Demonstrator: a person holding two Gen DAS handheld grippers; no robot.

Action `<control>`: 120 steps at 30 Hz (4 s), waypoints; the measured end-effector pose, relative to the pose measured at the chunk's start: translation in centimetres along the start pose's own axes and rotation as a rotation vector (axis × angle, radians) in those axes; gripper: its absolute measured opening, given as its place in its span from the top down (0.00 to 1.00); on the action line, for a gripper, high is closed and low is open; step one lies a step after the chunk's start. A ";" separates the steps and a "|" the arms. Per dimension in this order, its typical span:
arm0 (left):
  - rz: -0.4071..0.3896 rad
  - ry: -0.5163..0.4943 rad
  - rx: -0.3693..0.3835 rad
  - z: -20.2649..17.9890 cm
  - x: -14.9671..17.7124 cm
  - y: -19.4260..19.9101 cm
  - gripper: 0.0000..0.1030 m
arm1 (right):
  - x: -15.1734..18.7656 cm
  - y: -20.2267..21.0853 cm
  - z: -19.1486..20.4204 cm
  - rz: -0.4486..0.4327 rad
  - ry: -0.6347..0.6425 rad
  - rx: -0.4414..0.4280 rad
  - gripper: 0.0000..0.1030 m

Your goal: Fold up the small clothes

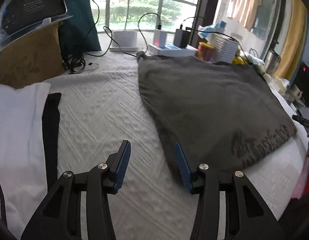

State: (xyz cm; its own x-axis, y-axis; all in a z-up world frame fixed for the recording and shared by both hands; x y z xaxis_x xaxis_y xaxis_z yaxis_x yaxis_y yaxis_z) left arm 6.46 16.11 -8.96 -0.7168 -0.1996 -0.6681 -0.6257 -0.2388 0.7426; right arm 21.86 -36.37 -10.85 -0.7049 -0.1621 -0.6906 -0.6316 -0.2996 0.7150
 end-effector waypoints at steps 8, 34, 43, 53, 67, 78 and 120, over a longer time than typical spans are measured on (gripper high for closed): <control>0.049 -0.052 0.084 -2.4 2.1 0.9 0.53 | 1.1 0.3 0.2 0.009 -0.006 -0.030 0.65; -0.007 -0.027 -0.070 1.9 1.0 3.5 0.99 | 1.3 1.1 1.8 0.013 0.106 -0.095 0.97; 0.053 0.059 0.046 -1.4 1.5 0.3 0.43 | 1.4 1.6 1.6 -0.003 0.089 -0.105 0.97; 0.030 -0.006 0.069 -1.3 1.4 0.6 0.94 | 1.0 2.3 -0.1 -0.010 0.085 -0.027 1.00; 0.028 0.126 0.068 1.5 0.9 1.6 0.94 | 0.9 1.6 0.8 -0.019 0.056 -0.093 0.99; 0.085 0.068 0.078 -1.9 2.3 -0.8 0.40 | 2.1 0.6 1.4 0.026 0.004 -0.198 0.49; 0.129 -0.051 0.221 -3.1 9.2 5.7 0.87 | 8.0 5.5 2.6 0.034 0.049 -0.170 0.90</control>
State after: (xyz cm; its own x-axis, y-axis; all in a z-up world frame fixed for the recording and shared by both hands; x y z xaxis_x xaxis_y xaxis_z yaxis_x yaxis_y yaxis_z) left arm -2.76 9.97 -10.98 -0.8060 -0.1654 -0.5683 -0.5762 0.0000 0.8173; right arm 11.94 -36.91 -12.13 -0.7053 -0.2193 -0.6741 -0.5416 -0.4469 0.7120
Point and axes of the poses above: each gripper's, at about its wrist camera, not at the fingertips, and y roughly against the way its jaws point, z to its left, x to its underside, the point moved 1 cm from there along -y, roughly the way its jaws point, and after that the axes turned 13 degrees about -x, right-handed, at the moved point
